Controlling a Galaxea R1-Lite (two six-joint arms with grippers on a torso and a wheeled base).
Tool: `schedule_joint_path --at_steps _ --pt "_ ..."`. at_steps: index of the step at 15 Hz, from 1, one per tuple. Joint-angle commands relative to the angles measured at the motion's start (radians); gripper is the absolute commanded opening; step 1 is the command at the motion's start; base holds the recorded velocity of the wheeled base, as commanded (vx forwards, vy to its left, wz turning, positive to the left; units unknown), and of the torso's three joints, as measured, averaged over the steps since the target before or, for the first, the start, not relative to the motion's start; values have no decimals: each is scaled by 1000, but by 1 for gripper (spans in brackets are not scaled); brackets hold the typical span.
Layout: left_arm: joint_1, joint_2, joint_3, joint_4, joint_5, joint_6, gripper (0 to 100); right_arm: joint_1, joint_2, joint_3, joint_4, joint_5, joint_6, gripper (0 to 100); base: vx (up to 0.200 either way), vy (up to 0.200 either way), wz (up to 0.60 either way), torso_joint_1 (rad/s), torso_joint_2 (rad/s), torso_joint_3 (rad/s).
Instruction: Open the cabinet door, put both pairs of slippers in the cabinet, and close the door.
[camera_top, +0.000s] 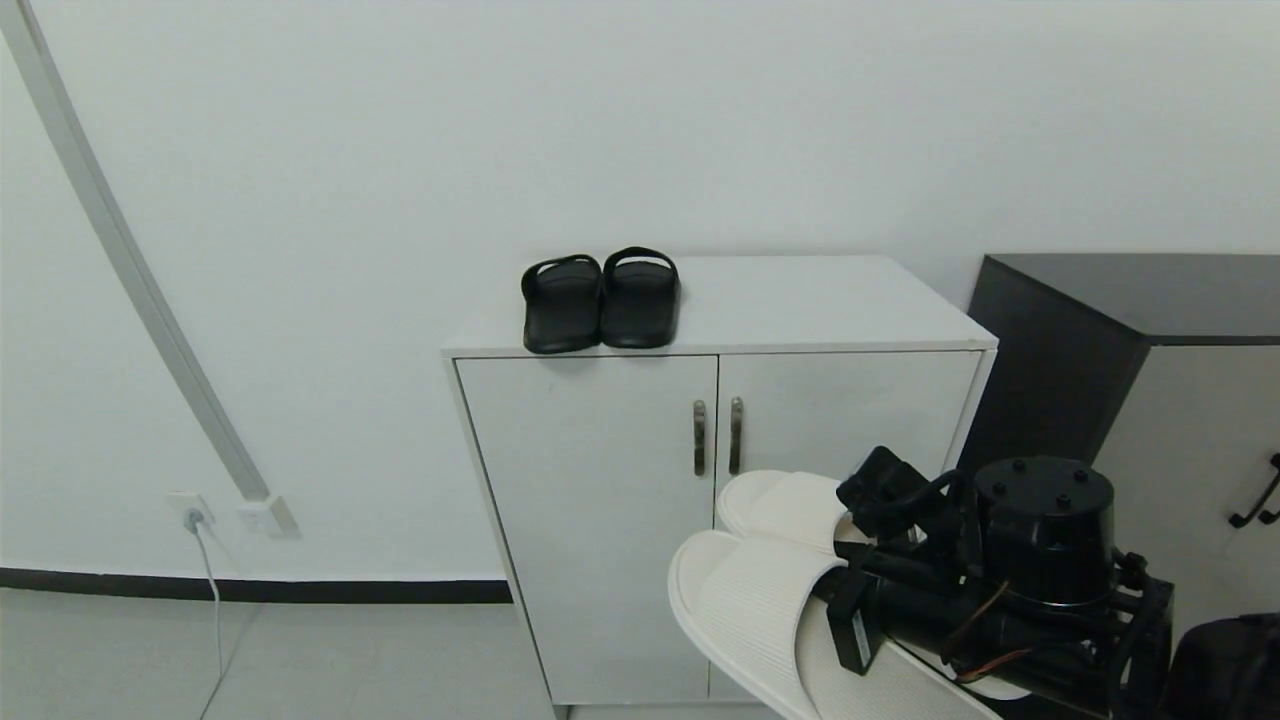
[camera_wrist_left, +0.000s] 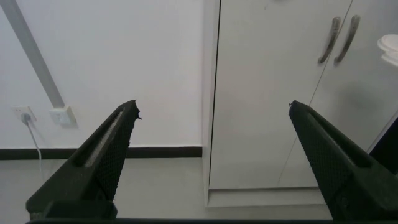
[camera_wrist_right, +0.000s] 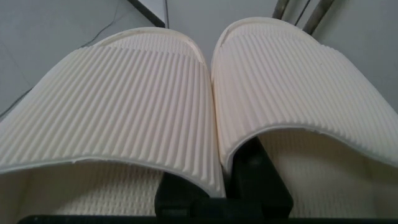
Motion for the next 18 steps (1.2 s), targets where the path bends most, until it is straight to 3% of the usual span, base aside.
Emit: schedule_joint_path --at_steps 1,14,18 --pt "0 1 -2 0 0 0 100 1 1 1 0 0 -1 0 0 0 0 -173 505 334" --pt "-6 29 -2 3 -16 18 100 1 1 15 0 0 -1 0 0 0 0 -108 465 349" --pt "-6 26 -3 3 -21 14 100 1 -1 18 0 2 -1 0 0 0 0 1 41 31"
